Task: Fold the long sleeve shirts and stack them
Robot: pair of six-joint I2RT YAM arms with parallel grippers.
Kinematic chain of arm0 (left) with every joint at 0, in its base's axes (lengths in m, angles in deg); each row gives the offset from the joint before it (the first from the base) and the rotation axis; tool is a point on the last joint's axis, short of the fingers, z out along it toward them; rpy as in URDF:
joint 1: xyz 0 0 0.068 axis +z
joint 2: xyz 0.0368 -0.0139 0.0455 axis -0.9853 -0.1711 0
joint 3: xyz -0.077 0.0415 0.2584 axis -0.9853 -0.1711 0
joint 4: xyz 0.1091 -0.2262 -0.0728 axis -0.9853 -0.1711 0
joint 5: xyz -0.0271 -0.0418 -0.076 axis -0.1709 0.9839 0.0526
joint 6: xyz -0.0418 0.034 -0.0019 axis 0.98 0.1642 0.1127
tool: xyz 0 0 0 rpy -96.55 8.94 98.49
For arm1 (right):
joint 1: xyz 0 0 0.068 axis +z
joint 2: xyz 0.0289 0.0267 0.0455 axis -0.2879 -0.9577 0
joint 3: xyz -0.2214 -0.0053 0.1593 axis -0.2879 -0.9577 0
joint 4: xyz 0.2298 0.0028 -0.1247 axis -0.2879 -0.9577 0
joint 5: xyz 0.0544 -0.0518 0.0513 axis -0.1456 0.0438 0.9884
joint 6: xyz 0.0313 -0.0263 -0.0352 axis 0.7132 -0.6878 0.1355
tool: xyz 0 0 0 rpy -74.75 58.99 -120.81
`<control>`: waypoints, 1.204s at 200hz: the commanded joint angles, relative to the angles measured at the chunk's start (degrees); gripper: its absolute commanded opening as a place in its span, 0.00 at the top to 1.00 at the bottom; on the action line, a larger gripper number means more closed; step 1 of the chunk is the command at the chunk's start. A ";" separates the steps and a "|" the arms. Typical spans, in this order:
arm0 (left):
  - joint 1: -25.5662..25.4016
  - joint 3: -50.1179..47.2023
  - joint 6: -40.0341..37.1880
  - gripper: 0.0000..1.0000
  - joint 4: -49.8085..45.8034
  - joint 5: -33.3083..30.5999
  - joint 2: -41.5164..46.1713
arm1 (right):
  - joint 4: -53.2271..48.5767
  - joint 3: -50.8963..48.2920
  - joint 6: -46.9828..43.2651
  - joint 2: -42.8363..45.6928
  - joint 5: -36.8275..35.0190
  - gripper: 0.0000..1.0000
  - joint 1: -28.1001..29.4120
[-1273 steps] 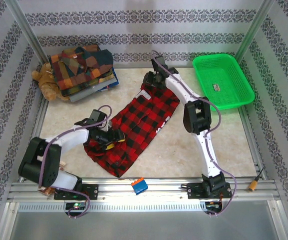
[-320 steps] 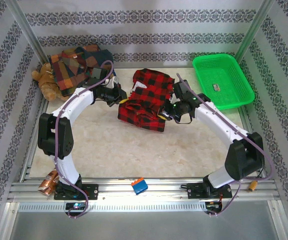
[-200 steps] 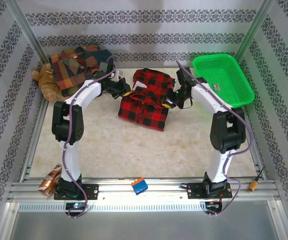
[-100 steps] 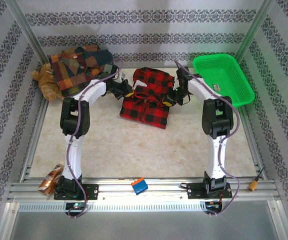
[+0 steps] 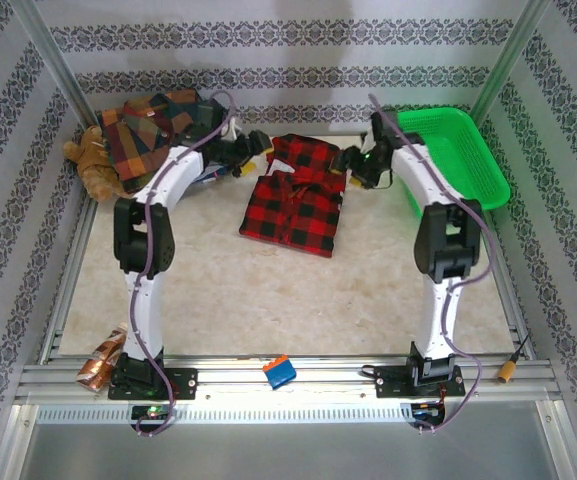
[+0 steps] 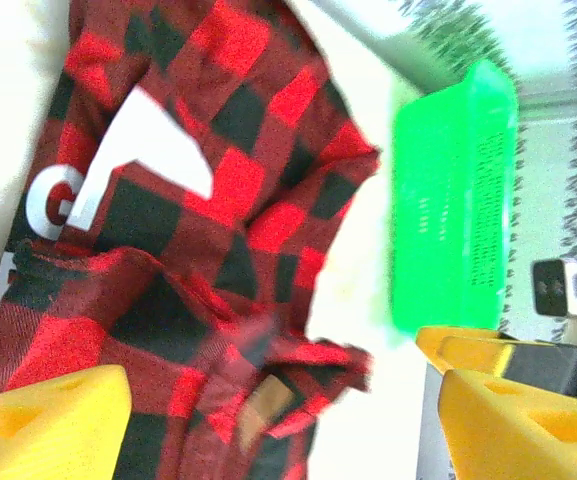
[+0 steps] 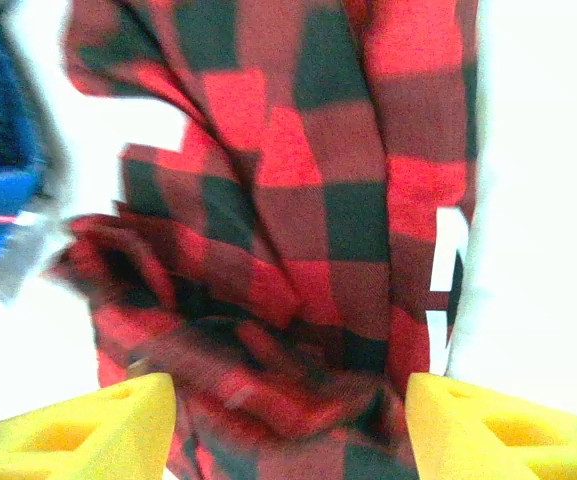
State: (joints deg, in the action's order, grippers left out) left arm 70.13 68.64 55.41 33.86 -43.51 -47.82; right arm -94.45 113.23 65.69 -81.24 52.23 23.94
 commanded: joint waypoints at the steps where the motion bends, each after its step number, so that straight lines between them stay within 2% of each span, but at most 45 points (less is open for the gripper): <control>1: 1.36 1.09 -4.65 0.19 -8.81 -5.86 7.61 | 2.42 -4.85 -0.56 10.08 -5.06 0.32 0.46; 15: 0.77 -2.17 -5.91 0.19 -9.92 -7.03 9.98 | 3.02 -8.54 -1.00 13.24 -5.53 0.32 1.87; 30: -0.56 -7.92 -5.62 0.20 -7.08 -6.55 12.27 | 3.77 -11.51 -1.57 14.85 -5.17 0.32 4.11; 48: -2.84 -13.49 -4.48 0.31 -3.88 -6.05 12.90 | 4.96 -13.27 -1.80 13.48 -3.61 0.44 7.10; 61: -4.61 -15.96 -3.53 0.42 -2.08 -5.70 12.55 | 6.37 -12.32 -1.36 10.23 -1.38 0.57 9.14; 75: -6.47 -18.76 -2.63 0.46 -0.25 -6.75 12.72 | 5.72 -8.62 -1.20 4.85 -0.67 0.71 11.16; 120: -8.93 -30.84 1.58 0.48 6.32 -8.77 17.09 | 3.20 3.35 1.28 -9.65 -0.87 0.83 13.71; 156: -10.20 -36.91 2.10 0.48 8.05 -8.76 20.21 | 4.71 9.46 3.53 -15.67 -2.34 0.80 13.41; 193: -13.09 -39.74 0.80 0.48 7.26 -9.33 20.41 | 5.89 19.07 4.94 -21.67 -2.86 0.63 12.32; 241: -13.64 -42.80 2.60 0.46 8.23 -9.35 22.69 | 6.19 22.83 8.25 -26.59 -2.95 0.58 10.13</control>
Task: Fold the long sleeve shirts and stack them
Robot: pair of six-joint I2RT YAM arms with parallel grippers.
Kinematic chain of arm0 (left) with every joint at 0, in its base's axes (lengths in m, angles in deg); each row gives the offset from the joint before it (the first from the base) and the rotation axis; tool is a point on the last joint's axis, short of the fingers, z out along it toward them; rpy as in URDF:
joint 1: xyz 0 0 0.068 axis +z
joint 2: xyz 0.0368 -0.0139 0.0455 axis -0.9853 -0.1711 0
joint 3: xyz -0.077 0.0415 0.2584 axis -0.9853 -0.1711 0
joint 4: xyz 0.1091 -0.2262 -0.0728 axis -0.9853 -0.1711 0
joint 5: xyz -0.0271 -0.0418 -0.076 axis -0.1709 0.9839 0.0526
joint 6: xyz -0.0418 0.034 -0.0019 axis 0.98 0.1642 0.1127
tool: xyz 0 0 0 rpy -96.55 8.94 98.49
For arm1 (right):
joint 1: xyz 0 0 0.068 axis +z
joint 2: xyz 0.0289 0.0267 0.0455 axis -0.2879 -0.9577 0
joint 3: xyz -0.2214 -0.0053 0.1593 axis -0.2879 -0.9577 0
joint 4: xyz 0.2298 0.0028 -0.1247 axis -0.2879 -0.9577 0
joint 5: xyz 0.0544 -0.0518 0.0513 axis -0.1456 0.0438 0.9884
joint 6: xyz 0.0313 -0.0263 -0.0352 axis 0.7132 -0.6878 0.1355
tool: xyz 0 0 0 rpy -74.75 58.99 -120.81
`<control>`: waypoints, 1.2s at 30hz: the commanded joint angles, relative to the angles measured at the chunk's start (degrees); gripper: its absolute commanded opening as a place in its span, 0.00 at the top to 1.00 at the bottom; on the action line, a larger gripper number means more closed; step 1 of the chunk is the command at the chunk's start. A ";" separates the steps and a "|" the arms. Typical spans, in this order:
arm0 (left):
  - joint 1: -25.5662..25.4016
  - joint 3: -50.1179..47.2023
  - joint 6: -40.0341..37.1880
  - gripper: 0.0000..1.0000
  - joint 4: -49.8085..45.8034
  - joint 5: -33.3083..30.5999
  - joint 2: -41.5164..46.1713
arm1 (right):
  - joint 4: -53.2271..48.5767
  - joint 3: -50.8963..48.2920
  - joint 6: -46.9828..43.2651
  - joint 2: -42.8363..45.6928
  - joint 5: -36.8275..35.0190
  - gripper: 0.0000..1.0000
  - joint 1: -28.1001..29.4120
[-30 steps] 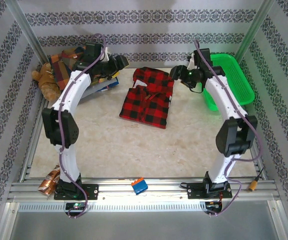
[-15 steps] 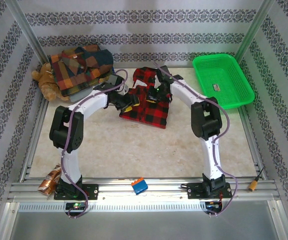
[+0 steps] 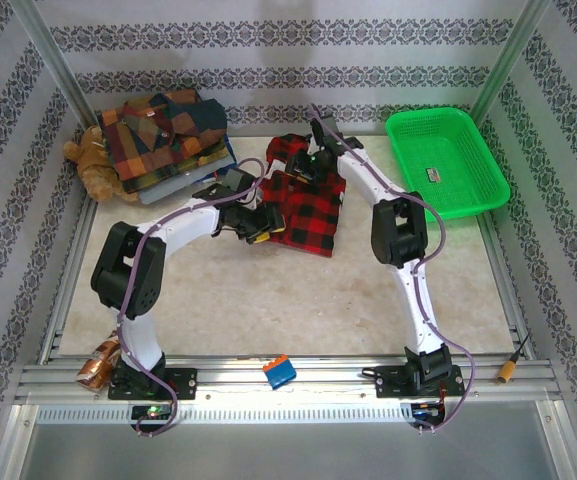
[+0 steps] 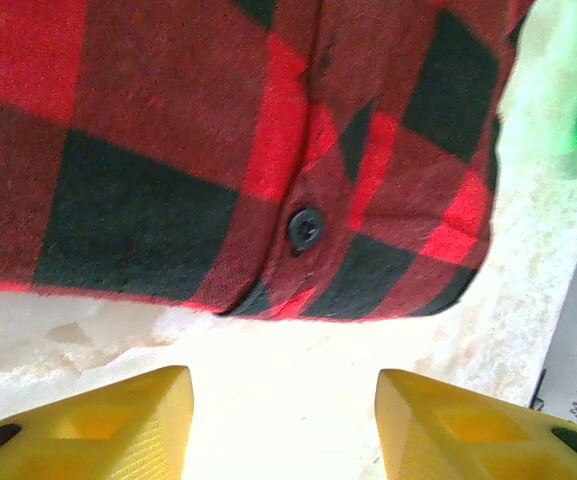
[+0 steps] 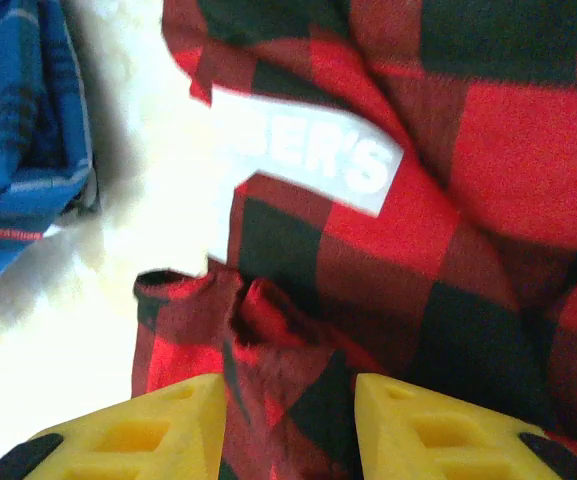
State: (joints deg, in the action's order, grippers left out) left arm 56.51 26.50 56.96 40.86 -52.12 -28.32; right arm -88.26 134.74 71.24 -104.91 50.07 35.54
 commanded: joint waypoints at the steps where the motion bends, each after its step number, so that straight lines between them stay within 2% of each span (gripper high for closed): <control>1: -0.01 -0.62 1.05 0.45 1.19 -0.68 3.30 | 0.09 1.34 2.73 -2.86 -0.70 0.58 -1.49; 4: -0.01 -0.72 1.17 0.38 -0.48 -0.58 5.52 | 1.66 1.72 1.32 0.26 -0.17 0.52 -1.11; 8: 0.04 -3.76 3.47 0.28 -0.71 -0.35 9.34 | -1.30 2.87 -2.65 6.42 -0.39 0.44 -0.80; 13: 0.41 -10.16 9.37 0.24 6.03 1.05 11.93 | -1.93 -6.39 -5.58 15.40 -2.25 0.40 -1.41; 15: 0.49 -12.01 12.18 0.24 10.02 2.24 11.44 | -2.11 -10.63 -6.11 17.05 -2.40 0.42 -1.73; 19: 0.44 -12.72 13.85 0.24 12.49 1.41 10.69 | 2.92 -21.14 -3.76 19.02 -0.07 0.54 -2.55; 23: 0.78 -12.62 14.02 0.23 13.39 -0.55 8.68 | 3.20 -24.77 -4.41 16.77 -0.28 0.64 -1.26; 27: 0.92 -11.83 12.49 0.23 12.84 -4.45 6.85 | 6.87 -32.18 -3.09 17.36 -2.07 0.67 -0.36; 31: 2.08 -10.89 11.47 0.24 12.83 -4.72 3.52 | 8.16 -39.06 -0.96 18.86 -4.40 0.71 0.34; 36: 3.54 -11.32 8.84 0.24 10.67 -7.60 4.52 | 9.77 -49.37 6.77 24.22 -8.10 0.71 2.70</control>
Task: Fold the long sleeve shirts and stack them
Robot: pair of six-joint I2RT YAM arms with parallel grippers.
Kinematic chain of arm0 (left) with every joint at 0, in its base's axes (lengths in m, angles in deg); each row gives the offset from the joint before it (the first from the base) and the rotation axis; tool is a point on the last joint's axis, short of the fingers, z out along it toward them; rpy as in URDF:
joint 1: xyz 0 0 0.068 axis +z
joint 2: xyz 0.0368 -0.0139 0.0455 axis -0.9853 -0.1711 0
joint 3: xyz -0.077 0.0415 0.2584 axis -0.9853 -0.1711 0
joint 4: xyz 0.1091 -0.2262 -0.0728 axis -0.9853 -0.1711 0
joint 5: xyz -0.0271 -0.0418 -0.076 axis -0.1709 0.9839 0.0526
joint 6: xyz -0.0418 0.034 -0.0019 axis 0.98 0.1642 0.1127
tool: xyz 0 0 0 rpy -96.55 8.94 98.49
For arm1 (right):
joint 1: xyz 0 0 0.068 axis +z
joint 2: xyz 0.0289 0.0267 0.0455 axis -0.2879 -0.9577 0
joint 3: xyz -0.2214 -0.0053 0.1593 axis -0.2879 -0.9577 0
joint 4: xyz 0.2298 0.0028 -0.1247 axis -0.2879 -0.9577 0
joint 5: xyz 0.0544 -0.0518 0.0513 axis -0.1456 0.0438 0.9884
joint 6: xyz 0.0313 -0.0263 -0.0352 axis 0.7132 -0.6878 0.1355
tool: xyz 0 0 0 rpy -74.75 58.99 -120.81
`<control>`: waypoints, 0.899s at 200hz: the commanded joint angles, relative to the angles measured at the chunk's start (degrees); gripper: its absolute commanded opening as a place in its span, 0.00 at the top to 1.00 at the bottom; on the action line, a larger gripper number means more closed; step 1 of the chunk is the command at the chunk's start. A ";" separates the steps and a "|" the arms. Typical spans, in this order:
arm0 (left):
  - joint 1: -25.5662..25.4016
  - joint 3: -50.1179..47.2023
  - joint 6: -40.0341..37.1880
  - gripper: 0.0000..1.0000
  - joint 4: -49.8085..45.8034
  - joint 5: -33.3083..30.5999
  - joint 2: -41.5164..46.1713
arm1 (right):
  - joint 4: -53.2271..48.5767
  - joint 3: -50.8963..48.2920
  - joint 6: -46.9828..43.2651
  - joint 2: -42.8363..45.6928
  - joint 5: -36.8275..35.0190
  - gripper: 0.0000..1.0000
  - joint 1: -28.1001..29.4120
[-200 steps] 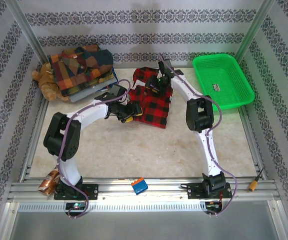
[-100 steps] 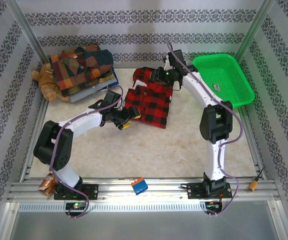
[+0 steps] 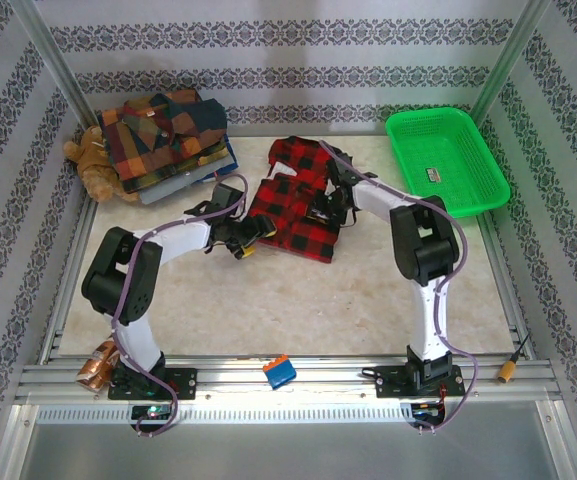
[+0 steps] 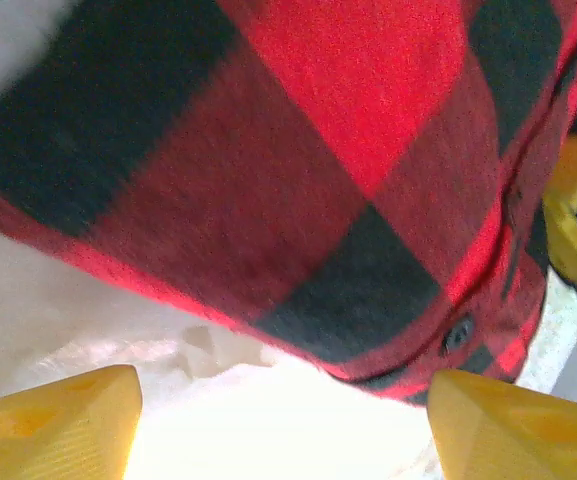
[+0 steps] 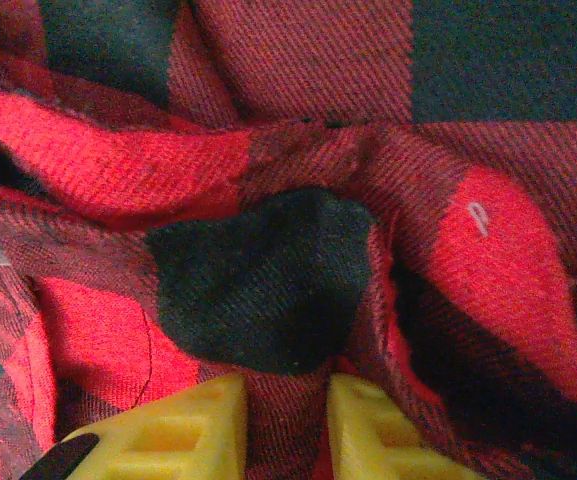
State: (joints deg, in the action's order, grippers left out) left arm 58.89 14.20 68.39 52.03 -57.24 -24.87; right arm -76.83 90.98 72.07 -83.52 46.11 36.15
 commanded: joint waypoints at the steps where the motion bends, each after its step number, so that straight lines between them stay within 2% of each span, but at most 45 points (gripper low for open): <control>1: 1.61 0.69 -2.86 0.24 -0.32 -2.29 0.81 | -1.53 -8.01 8.50 4.12 -4.90 0.71 2.66; 26: 3.33 0.06 -4.27 0.24 1.73 -1.15 -0.24 | 4.82 -20.41 23.07 11.40 -8.68 0.68 7.43; 56: 5.71 1.42 -7.31 0.24 3.41 1.91 -2.40 | 19.87 -33.94 52.52 16.72 -12.97 0.65 17.56; 74: 8.09 3.15 -10.30 0.24 3.30 3.36 -4.12 | 24.27 -35.93 66.12 17.19 -18.14 0.64 24.65; 94: 11.15 6.10 -13.64 0.24 1.47 6.63 -5.35 | 27.76 -35.82 75.18 17.17 -21.69 0.59 29.84; 107: 13.10 7.17 -16.27 0.24 -0.64 7.88 -4.09 | 27.67 -33.99 74.98 17.78 -20.57 0.53 30.88; 125: 16.28 7.43 -20.08 0.23 -5.44 8.58 -0.35 | 23.46 -31.01 70.35 21.28 -18.94 0.47 31.04; 155: 21.79 3.48 -21.20 0.21 -10.93 11.89 7.74 | 6.64 -26.48 58.58 31.69 -19.05 0.42 30.18; 168: 22.13 0.75 -21.80 0.19 -12.15 13.86 11.37 | 1.35 -24.74 50.48 35.74 -19.51 0.41 28.35; 180: 21.97 -3.26 -20.85 0.18 -10.37 17.76 14.08 | -0.94 -22.26 39.40 37.29 -18.72 0.43 25.75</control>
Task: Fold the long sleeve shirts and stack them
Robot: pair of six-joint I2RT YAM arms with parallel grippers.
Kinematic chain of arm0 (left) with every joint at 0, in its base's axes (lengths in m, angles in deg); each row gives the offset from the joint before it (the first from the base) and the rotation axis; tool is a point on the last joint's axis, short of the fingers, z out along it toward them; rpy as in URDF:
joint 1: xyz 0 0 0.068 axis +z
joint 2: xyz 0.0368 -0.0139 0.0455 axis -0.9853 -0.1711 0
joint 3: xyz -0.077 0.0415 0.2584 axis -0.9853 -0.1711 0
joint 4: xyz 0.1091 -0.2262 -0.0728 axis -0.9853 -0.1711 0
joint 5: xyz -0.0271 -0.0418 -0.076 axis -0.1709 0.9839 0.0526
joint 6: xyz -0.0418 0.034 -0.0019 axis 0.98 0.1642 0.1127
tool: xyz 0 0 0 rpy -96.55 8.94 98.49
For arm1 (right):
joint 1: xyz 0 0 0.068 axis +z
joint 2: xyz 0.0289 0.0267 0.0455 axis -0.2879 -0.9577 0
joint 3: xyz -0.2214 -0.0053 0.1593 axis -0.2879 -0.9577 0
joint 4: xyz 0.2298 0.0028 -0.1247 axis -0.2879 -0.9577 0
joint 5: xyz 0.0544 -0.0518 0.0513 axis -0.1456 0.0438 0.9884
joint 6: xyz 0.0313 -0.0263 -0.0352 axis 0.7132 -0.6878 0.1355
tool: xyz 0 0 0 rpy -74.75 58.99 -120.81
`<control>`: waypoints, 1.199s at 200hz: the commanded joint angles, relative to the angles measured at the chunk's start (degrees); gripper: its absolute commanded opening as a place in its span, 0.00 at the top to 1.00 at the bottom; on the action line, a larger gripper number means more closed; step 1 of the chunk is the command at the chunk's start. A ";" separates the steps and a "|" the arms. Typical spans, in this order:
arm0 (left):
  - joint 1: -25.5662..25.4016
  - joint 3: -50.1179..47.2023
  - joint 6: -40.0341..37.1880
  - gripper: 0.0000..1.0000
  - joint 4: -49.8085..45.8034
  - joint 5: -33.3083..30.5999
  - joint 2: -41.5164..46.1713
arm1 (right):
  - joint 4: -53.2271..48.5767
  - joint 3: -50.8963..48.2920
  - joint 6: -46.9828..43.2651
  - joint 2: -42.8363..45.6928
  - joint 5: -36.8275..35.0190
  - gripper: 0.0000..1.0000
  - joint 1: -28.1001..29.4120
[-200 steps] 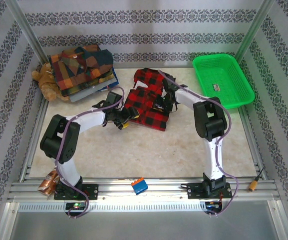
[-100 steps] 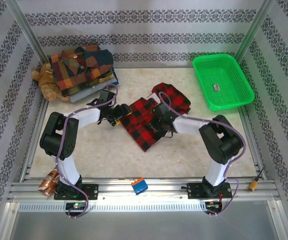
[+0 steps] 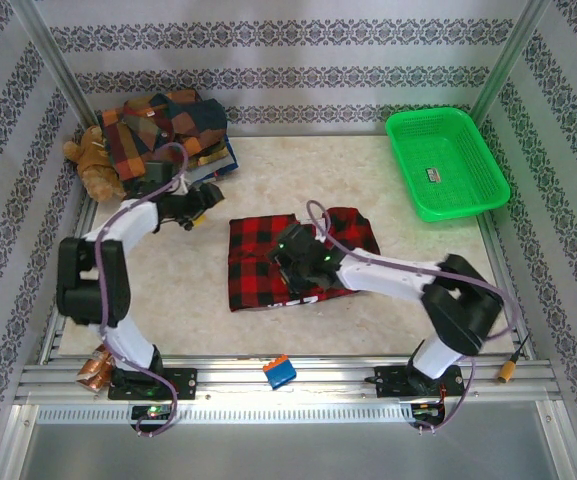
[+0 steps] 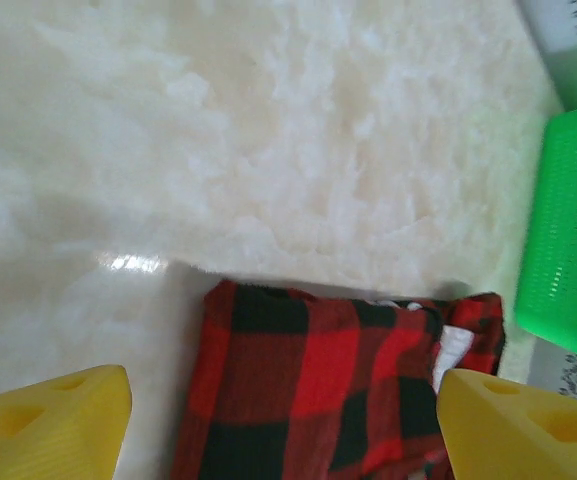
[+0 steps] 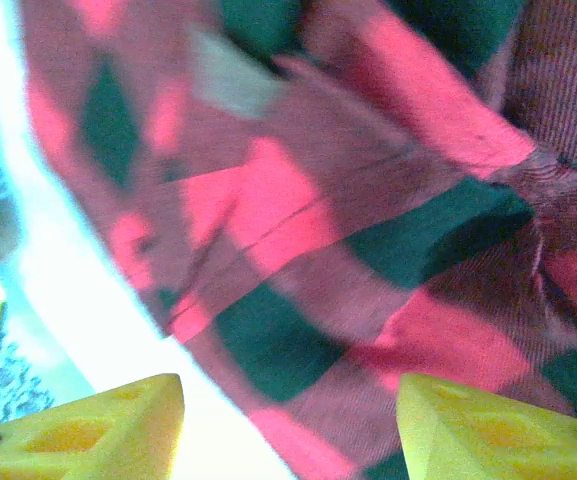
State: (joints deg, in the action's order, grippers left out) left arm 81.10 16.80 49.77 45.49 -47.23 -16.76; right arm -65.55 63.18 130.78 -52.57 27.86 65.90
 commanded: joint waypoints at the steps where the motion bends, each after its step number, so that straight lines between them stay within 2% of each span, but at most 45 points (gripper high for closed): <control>1: -0.24 -6.24 -2.09 0.18 -3.53 8.14 6.16 | -12.45 5.78 -20.34 6.27 -0.25 0.44 -4.26; 11: -0.29 -10.31 -0.21 0.18 -0.74 10.95 8.10 | -16.11 9.52 -29.62 5.00 3.56 0.48 -7.18; 24: -0.50 -14.70 0.96 0.18 1.38 12.35 10.13 | -19.55 14.55 -41.95 0.91 11.26 0.59 -10.96; 37: -0.93 -18.17 1.59 0.18 3.25 12.83 11.48 | -23.85 18.35 -49.94 -3.39 15.83 0.73 -12.91; 53: -1.83 -21.38 3.52 0.19 7.50 14.47 11.33 | -24.10 19.68 -55.74 -7.83 22.05 0.81 -14.10; 72: -3.09 -23.21 4.60 0.22 10.65 14.18 9.81 | -20.28 18.95 -56.86 -11.79 27.11 0.88 -14.54; 92: -3.79 -23.99 5.49 0.24 13.48 14.11 8.80 | -19.20 19.03 -56.87 -15.48 27.65 0.93 -14.89; 130: -5.87 -23.49 4.77 0.25 14.88 14.51 6.21 | -16.34 18.00 -55.99 -18.85 27.12 0.94 -16.11; 182: -6.56 -21.49 0.91 0.26 10.27 12.80 3.17 | -15.75 17.29 -56.42 -21.03 26.97 0.95 -17.49; 210: -9.10 -19.44 0.72 0.27 9.70 12.43 0.63 | -15.10 15.78 -56.27 -21.90 26.56 0.96 -18.61; 240: -11.14 -18.29 0.22 0.32 8.75 11.40 -2.36 | -13.39 14.26 -56.44 -23.65 25.85 0.97 -19.41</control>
State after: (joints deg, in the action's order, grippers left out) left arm 71.66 -3.00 52.02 56.49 -34.73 -16.78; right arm -80.35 79.25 75.64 -73.97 54.07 47.54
